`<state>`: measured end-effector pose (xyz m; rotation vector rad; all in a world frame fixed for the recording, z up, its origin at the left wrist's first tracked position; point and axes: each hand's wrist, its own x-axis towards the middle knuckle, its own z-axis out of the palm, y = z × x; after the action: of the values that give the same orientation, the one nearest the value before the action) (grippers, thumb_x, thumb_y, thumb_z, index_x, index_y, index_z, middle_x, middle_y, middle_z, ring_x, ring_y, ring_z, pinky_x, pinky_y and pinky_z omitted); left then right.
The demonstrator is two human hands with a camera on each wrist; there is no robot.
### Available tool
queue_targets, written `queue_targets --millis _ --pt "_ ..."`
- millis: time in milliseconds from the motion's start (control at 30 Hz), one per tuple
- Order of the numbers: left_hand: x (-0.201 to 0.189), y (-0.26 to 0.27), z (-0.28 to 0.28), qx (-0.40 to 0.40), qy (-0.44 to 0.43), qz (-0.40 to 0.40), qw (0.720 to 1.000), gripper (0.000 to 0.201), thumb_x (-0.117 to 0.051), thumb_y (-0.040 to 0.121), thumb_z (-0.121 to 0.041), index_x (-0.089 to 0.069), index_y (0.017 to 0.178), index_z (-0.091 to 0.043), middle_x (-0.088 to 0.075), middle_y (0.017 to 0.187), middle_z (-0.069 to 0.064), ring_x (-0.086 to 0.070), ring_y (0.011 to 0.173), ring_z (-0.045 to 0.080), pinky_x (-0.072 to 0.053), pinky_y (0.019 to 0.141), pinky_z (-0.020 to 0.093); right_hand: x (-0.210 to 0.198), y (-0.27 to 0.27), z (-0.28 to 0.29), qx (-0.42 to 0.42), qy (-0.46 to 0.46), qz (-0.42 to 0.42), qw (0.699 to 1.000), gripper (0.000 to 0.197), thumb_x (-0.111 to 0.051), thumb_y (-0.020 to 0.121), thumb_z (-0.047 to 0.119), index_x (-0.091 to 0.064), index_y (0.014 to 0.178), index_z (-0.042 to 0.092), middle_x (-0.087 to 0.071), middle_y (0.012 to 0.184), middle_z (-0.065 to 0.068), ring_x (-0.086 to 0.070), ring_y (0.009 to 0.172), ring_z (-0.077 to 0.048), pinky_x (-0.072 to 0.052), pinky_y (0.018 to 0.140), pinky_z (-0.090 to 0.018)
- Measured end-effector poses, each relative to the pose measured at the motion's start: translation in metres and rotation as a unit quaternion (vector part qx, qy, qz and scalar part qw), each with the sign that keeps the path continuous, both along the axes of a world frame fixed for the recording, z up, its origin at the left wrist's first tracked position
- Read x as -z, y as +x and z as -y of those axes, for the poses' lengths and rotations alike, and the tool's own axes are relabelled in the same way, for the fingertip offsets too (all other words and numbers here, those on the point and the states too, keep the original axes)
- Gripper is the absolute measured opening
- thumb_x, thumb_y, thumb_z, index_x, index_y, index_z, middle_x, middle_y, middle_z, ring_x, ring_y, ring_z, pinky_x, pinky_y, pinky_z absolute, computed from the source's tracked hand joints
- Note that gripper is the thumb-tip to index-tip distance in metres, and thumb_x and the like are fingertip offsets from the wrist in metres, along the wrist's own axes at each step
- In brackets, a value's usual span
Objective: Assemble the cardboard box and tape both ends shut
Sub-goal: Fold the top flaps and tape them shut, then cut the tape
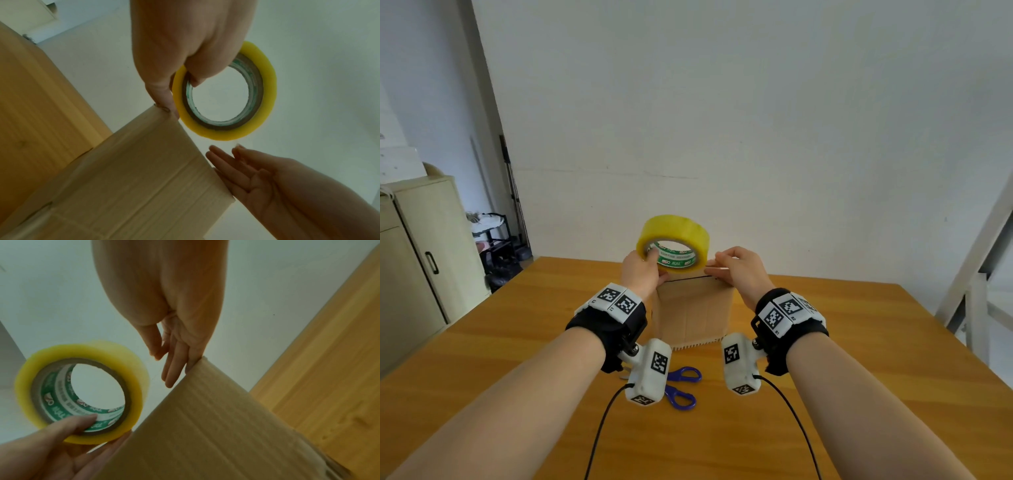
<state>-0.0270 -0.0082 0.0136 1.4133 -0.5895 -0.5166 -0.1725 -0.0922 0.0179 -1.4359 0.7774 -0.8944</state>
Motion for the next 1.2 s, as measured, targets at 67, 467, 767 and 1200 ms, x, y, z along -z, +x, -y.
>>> queue_targets --millis 67,467,767,1200 --pt "-0.003 0.000 0.001 0.001 0.001 -0.004 1.000 0.029 -0.043 0.098 -0.021 -0.046 0.115 0.002 -0.056 0.119 0.021 -0.059 0.106 0.035 -0.057 0.067 0.035 -0.001 -0.001 0.001 0.002 0.008 0.003 1.000 0.013 -0.049 0.096 0.011 -0.055 0.084 0.008 -0.067 0.090 -0.009 -0.070 0.085 -0.026 -0.051 0.087 -0.033" --pt "-0.004 -0.010 -0.006 -0.025 0.015 0.024 0.999 0.024 -0.045 0.096 -0.027 -0.056 0.088 -0.007 -0.061 0.099 0.017 -0.060 0.091 0.030 -0.056 0.083 0.049 -0.003 -0.007 0.006 0.042 0.108 0.097 0.989 0.012 -0.044 0.093 -0.003 -0.052 0.083 -0.003 -0.055 0.081 -0.014 -0.067 0.075 -0.031 -0.056 0.078 -0.038" --pt "-0.011 -0.014 -0.011 -0.042 0.013 0.047 0.998 0.030 -0.050 0.094 -0.035 -0.044 0.108 -0.008 -0.049 0.093 0.005 -0.052 0.090 0.023 -0.056 0.076 0.041 0.000 -0.012 0.015 0.076 0.122 0.058 0.988 0.019 -0.046 0.091 -0.006 -0.051 0.073 0.000 -0.048 0.072 -0.013 -0.060 0.067 -0.025 -0.056 0.075 -0.033" --pt "-0.010 -0.023 -0.010 -0.050 0.028 0.107 0.993 0.039 -0.061 0.085 -0.038 -0.048 0.105 -0.007 -0.052 0.081 0.001 -0.055 0.073 0.016 -0.057 0.079 0.049 0.015 -0.014 0.022 0.077 0.095 -0.103 0.987 0.008 -0.044 0.088 -0.001 -0.051 0.083 -0.002 -0.051 0.067 -0.009 -0.050 0.058 -0.020 -0.045 0.056 -0.028"
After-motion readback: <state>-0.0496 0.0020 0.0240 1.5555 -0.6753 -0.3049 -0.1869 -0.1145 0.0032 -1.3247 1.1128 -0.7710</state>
